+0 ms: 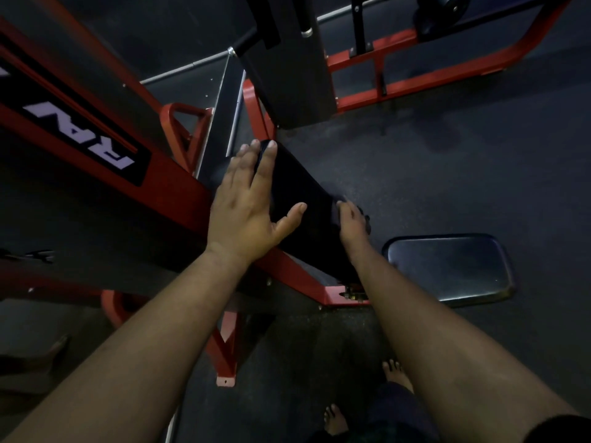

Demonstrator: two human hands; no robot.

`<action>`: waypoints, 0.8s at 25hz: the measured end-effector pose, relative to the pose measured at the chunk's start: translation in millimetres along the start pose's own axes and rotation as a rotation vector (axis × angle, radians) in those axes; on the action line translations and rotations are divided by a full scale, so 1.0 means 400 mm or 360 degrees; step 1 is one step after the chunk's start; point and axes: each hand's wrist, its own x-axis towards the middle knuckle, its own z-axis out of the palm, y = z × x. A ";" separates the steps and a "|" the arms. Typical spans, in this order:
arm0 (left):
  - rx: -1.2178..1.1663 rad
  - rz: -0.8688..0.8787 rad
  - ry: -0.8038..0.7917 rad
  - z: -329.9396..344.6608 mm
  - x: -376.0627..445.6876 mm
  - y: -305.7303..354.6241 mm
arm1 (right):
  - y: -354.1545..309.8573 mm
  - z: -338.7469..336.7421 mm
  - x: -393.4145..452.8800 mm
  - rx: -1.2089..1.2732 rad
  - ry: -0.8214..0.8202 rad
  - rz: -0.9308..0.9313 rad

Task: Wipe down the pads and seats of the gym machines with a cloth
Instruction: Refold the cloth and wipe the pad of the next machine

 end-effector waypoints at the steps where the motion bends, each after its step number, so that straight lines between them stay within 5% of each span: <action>1: -0.0007 -0.0019 -0.0041 -0.006 -0.001 0.003 | -0.017 0.004 -0.069 0.0077 0.0043 -0.0115; 4: -0.0125 -0.0054 -0.0217 -0.040 -0.001 0.006 | -0.009 0.032 -0.278 0.0006 0.0098 -0.0453; 7: -0.0640 -0.0247 -0.0421 -0.077 -0.019 -0.028 | -0.063 0.082 -0.403 -0.0237 0.0137 -0.0665; 12: -0.1477 -0.0431 -0.0319 -0.092 -0.076 -0.096 | -0.215 0.099 -0.425 -0.0399 0.0127 -0.1017; 16: -0.1763 -0.0556 -0.0355 -0.113 -0.066 -0.101 | -0.401 0.108 -0.307 -0.0689 0.0071 -0.0953; 20: -0.1658 -0.0473 -0.0353 -0.094 -0.066 -0.094 | -0.460 0.094 -0.235 -0.0584 -0.0085 -0.0811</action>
